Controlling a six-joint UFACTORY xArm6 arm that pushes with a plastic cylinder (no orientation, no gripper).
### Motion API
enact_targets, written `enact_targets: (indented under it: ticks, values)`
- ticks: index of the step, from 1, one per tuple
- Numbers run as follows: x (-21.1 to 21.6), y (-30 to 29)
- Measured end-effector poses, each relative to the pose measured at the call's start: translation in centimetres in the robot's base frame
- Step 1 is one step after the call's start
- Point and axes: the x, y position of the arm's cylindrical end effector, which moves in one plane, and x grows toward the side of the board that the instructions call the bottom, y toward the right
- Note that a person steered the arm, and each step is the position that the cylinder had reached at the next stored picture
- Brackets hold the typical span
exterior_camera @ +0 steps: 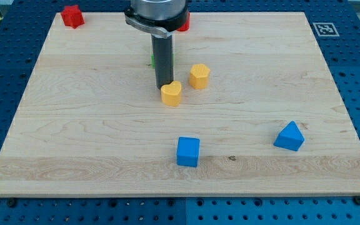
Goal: Slide the yellow heart slightly to the right a bit down
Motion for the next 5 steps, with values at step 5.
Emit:
enact_targets:
  ticks: [5]
  values:
    - [1.1,-4.6]
